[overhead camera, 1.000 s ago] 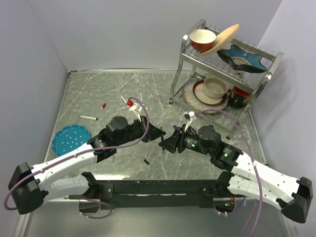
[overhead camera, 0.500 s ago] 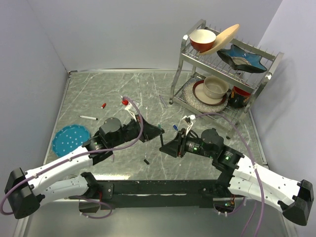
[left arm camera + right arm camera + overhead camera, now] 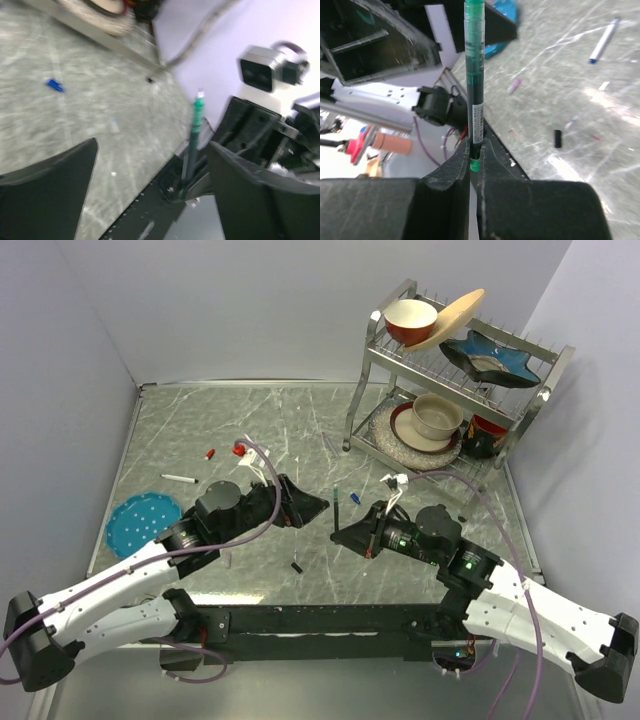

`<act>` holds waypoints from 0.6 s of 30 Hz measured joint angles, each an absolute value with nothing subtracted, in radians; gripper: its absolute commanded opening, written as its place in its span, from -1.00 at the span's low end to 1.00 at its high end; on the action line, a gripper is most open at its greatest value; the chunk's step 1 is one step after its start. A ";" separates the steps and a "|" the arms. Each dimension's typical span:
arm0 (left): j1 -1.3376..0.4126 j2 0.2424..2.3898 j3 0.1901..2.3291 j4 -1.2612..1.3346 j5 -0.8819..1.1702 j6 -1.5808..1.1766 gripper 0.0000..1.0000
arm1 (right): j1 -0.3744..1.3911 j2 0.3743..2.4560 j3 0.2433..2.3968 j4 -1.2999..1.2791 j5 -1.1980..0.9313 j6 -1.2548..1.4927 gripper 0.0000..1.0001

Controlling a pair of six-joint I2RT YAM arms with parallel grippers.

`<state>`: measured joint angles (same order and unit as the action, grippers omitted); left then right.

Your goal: Insert the pens into the pen caps

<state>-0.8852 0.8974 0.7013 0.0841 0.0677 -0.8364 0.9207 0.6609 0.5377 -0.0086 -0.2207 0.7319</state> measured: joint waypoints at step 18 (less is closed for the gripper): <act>-0.892 1.095 0.824 -0.166 -0.070 -0.780 0.74 | 0.921 0.439 0.593 -0.334 0.112 0.688 -1.00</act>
<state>-0.8917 1.0950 0.8238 -0.1658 -0.0704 -0.7799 0.9207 0.4393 0.5934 -0.3336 0.1116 0.6884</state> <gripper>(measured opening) 0.892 0.072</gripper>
